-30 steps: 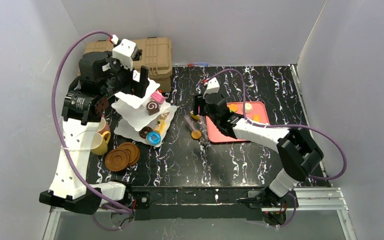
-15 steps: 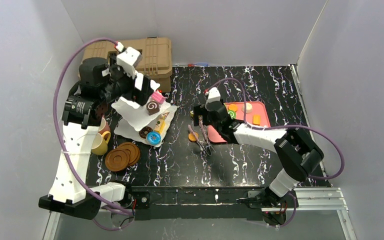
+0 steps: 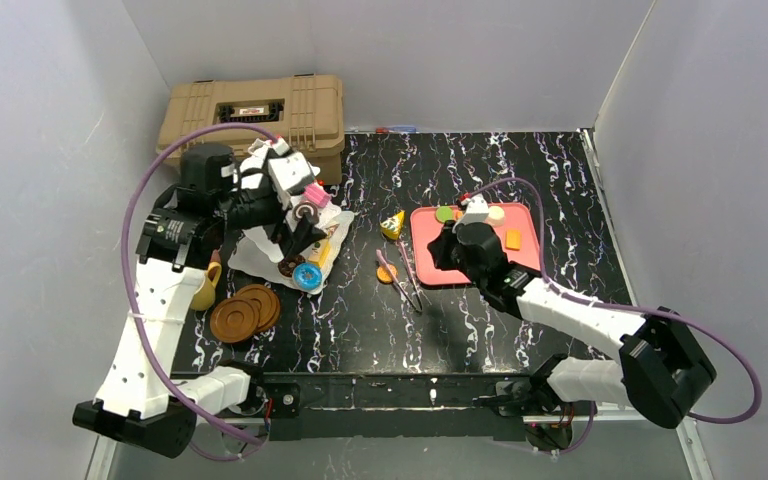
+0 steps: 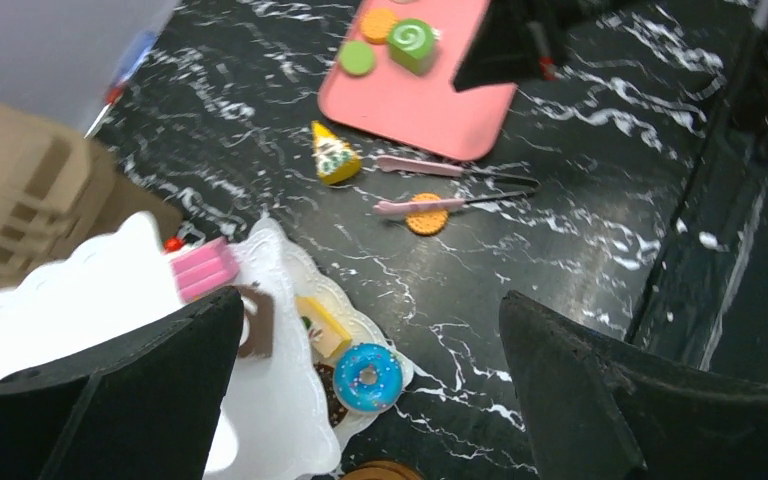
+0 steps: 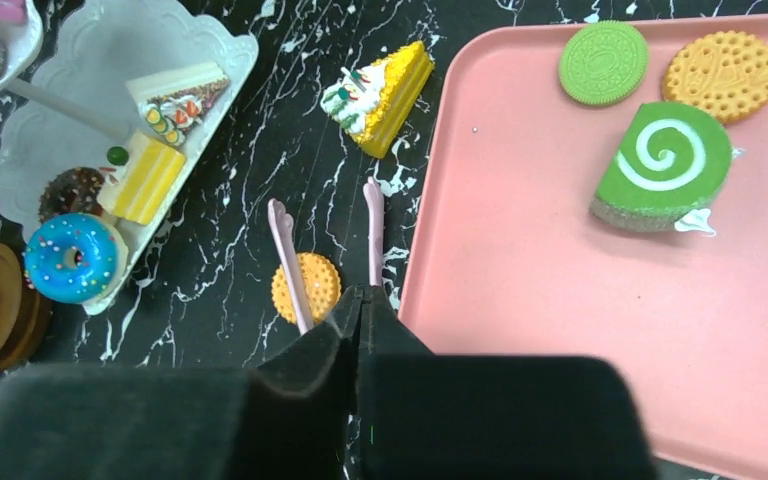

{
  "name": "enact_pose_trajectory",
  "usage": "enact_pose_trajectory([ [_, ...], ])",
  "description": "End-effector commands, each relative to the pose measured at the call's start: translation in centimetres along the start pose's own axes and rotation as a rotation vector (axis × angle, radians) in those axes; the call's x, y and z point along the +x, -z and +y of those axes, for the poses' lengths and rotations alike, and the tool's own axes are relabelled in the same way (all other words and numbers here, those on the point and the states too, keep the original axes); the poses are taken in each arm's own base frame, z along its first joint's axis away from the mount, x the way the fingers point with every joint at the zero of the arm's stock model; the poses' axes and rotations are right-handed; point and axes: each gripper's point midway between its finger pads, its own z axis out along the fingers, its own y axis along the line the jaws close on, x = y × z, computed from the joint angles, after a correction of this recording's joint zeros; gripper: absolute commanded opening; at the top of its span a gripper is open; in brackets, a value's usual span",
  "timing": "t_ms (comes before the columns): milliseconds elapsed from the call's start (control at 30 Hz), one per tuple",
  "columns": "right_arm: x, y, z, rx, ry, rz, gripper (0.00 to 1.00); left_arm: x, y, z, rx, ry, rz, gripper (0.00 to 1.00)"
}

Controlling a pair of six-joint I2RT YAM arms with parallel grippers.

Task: Serve the afternoon tea
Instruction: Pick up the clamp from the center of the board.

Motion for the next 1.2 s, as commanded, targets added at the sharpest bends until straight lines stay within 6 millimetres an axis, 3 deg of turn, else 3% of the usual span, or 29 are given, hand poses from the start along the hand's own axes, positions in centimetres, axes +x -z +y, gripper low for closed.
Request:
enact_pose_trajectory([
  [0, 0.2, 0.1, 0.3, 0.029, 0.018, 0.111, 0.01, 2.3, -2.0, -3.8, 0.199, -0.193, 0.049, 0.98],
  [67, 1.0, 0.4, -0.4, 0.063, 0.035, 0.155, 0.01, 4.6, -3.8, -5.1, 0.274, -0.313, 0.113, 0.98],
  [100, 1.5, 0.7, -0.6, 0.061, 0.048, 0.178, 0.12, 5.6, -4.6, -5.7, 0.313, -0.384, 0.136, 0.98],
  [133, 1.7, 0.8, -0.5, 0.048, 0.055, 0.182, 0.33, 6.6, -5.4, -6.1, 0.349, -0.451, 0.159, 0.97],
  [167, 1.8, 1.0, -0.4, 0.039, 0.063, 0.183, 0.44, 7.7, -6.5, -6.5, 0.392, -0.503, 0.187, 0.96],
  [267, 2.3, 0.9, -0.8, 0.042, 0.075, 0.186, 0.56, 9.4, -9.2, -6.4, 0.455, -0.598, 0.218, 0.92],
  [400, 3.7, -1.0, -0.4, 0.024, 0.08, 0.225, 0.53, 9.9, -12.0, -5.6, 0.455, -0.689, 0.189, 0.86],
  [500, 4.8, -2.4, 0.1, 0.009, 0.087, 0.259, 0.48, 9.6, -12.8, -5.7, 0.439, -0.734, 0.141, 0.82],
  [667, 6.5, -2.9, 1.5, -0.028, 0.086, 0.301, 0.43, 10.3, -12.0, -6.2, 0.421, -0.75, 0.141, 0.79],
  [767, 7.7, -2.2, 1.9, -0.024, 0.096, 0.314, 0.47, 10.3, -11.4, -6.1, 0.395, -0.749, 0.146, 0.79],
  [933, 7.8, -1.3, 2.4, -0.003, 0.112, 0.274, 0.56, 10.2, -10.6, -6.2, 0.368, -0.731, 0.142, 0.78],
  [1167, 10.2, -2.0, 1.5, 0.041, 0.138, 0.325, 0.47, 10.0, -9.7, -6.2, 0.342, -0.731, 0.135, 0.79],
])
